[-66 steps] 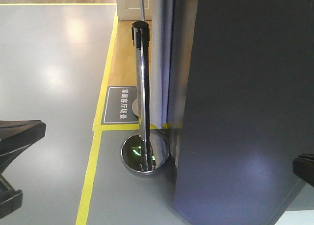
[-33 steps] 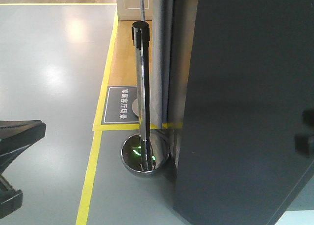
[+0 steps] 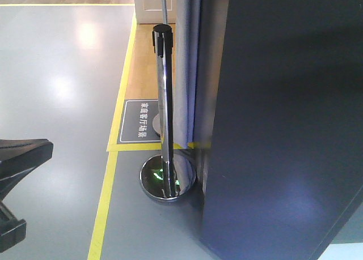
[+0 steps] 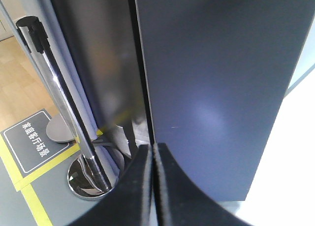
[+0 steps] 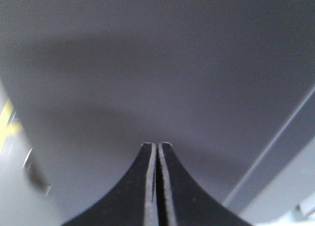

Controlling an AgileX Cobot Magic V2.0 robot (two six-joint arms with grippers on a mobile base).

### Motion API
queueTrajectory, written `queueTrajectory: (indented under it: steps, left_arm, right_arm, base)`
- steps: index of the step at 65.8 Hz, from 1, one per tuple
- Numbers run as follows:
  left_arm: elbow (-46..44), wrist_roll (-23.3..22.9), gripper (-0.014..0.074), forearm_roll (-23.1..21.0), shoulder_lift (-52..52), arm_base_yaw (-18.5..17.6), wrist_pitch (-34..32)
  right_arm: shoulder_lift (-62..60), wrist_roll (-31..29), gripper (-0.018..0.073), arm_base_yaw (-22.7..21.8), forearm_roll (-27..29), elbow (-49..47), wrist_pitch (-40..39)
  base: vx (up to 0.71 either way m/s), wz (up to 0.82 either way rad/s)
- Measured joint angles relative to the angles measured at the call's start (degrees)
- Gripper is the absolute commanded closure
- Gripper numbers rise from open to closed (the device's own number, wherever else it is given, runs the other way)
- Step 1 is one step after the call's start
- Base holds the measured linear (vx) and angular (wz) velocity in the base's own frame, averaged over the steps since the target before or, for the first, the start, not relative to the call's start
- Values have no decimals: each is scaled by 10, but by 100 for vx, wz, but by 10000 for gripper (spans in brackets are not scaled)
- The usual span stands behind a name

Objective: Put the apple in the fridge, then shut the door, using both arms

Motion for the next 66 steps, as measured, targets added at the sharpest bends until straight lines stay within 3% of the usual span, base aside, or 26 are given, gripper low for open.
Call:
queueTrajectory:
  steps: [42, 66]
  left_arm:
    - [0, 0, 602, 0, 0, 0, 0]
    - [0, 0, 602, 0, 0, 0, 0]
  right_arm:
    - [249, -1, 561, -18, 10, -204, -109]
    - [389, -1, 561, -19, 1, -366, -90]
  base:
    - [0, 0]
    - [0, 0]
